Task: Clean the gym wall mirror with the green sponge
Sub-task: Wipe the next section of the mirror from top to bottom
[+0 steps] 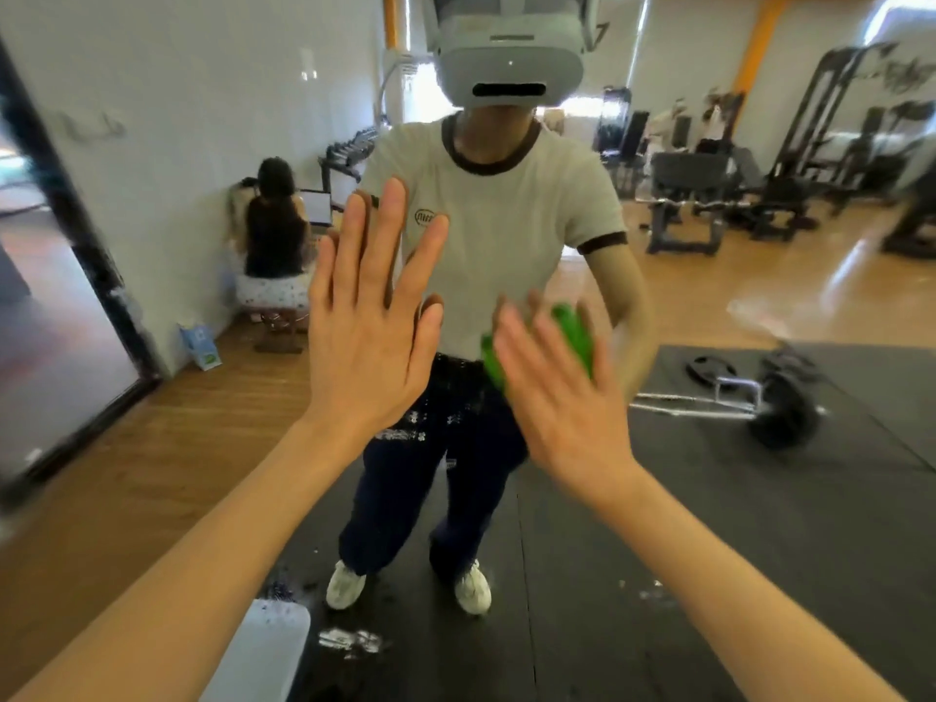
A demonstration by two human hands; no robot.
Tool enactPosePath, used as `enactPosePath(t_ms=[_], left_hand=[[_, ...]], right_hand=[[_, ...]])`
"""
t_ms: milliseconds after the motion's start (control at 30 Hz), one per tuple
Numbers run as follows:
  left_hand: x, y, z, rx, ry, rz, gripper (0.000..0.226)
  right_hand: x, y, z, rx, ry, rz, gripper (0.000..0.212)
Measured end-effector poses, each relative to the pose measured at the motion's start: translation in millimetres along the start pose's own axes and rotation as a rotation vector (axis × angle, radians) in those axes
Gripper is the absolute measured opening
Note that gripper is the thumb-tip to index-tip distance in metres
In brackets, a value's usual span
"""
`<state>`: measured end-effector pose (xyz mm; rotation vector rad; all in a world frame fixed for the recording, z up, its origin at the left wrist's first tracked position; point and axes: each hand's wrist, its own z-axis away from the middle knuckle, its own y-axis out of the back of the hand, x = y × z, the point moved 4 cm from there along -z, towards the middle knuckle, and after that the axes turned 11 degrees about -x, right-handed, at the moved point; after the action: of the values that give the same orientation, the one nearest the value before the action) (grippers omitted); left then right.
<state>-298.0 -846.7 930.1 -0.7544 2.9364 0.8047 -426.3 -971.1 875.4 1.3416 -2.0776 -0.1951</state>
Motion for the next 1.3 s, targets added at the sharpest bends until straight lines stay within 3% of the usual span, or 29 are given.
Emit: enactPosePath(t_ms=[133,200,300,367,433,500,633,700,767,900,1000,1167,1300], left_hand=[[-3.9,9.4,1.3,-0.028,-0.024,0.136,0.055],[-14.6,17.4,10.0,-0.014,-0.010,0.213,0.056],[-46.1,26.0,38.0,0.004,0.100,0.205,0.057],[-70.9,28.2,55.5,-0.019,0.142,0.142,0.058],[-89.2,27.0,65.4,-0.056,0.140,0.094,0.059],[-97.6,24.3,68.2,-0.067,0.120,0.078,0.058],[-99.0,20.7,67.5,-0.043,0.107,0.080,0.057],[-100.4,19.8,67.9,-0.050,0.111,0.084,0.057],[-102.1,18.5,68.8,-0.063,0.106,0.087,0.057],[-103.5,14.6,68.5,-0.044,0.079,0.059,0.062],[-103.0,13.1,68.9,-0.031,0.058,0.064,0.069],[-103.9,15.3,68.9,-0.042,0.082,0.084,0.063],[-103.4,17.1,69.8,-0.050,0.105,0.092,0.054]], right_hand=[[17.8,24.1,-81.7,0.309,-0.365,-0.131,0.052],[-7.6,4.5,-53.5,0.233,-0.327,-0.121,0.057],[-55.9,-36.5,41.2,-0.092,-0.117,-0.070,0.072],[-64.1,-44.5,71.0,-0.188,-0.050,-0.036,0.068],[-56.1,-36.7,51.3,-0.156,-0.030,-0.035,0.071],[-34.6,-15.0,-4.7,-0.002,-0.138,-0.053,0.074],[-3.0,17.7,-96.5,0.266,-0.438,-0.170,0.051],[-15.5,9.0,-87.3,0.224,-0.445,-0.162,0.058],[-48.9,-14.5,-37.9,0.108,-0.326,-0.132,0.065],[-94.8,-46.8,53.9,-0.104,-0.209,-0.066,0.058],[-80.4,-32.8,9.9,-0.019,-0.249,-0.063,0.059],[-43.9,-0.1,-94.3,0.278,-0.570,-0.146,0.054],[-94.9,-37.4,-16.5,0.067,-0.384,-0.105,0.060]])
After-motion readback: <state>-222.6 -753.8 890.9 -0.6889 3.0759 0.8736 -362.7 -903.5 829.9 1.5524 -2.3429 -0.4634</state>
